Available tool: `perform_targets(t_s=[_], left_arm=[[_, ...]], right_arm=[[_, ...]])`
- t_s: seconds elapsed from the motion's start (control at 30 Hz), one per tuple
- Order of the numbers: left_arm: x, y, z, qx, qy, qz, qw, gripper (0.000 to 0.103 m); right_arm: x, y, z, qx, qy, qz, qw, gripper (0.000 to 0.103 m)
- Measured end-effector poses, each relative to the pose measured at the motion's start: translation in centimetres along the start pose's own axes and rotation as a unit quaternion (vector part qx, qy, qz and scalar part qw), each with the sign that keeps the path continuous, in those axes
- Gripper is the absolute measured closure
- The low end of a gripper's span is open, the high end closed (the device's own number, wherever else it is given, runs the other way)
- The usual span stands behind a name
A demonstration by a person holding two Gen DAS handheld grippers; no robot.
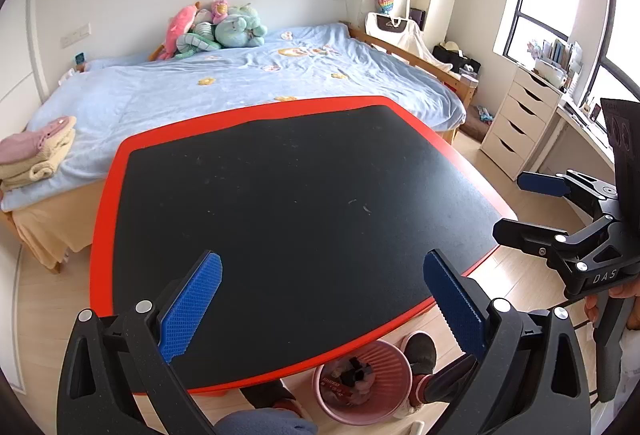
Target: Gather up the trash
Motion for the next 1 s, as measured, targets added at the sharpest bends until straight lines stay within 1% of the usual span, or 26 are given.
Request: perform_targets(t_s=[0.47, 0.83, 1.0], left_arm=[[-0.4, 0.1, -0.2, 0.004, 0.003, -0.002, 1.0, 0.006], [-0.8, 0.1, -0.3, 0.004, 0.009, -0.003, 0.9999, 0.006], [-1.2, 0.1, -0.5, 0.011, 0.004, -0.01, 0.9999, 0.006]], right_arm=[[-0.9, 0.1, 0.0, 0.003, 0.001, 0.0, 1.0, 0.003], [-0.8, 0.1, 0.0, 0.003, 0.001, 0.0, 1.0, 0.003], [-0.8, 0.3, -0.2, 0.004, 0.002, 0.001, 1.0, 0.003]])
Point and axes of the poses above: each gripper's, at about its wrist camera, not at the fingertips, and z roughly against the way its jaws point, x to its left, y to its underside, the point moved 7 cm from there along -z, roughly the way its jaws point, and after that the axes turned 12 degrees about -z, right-handed, at the moved point
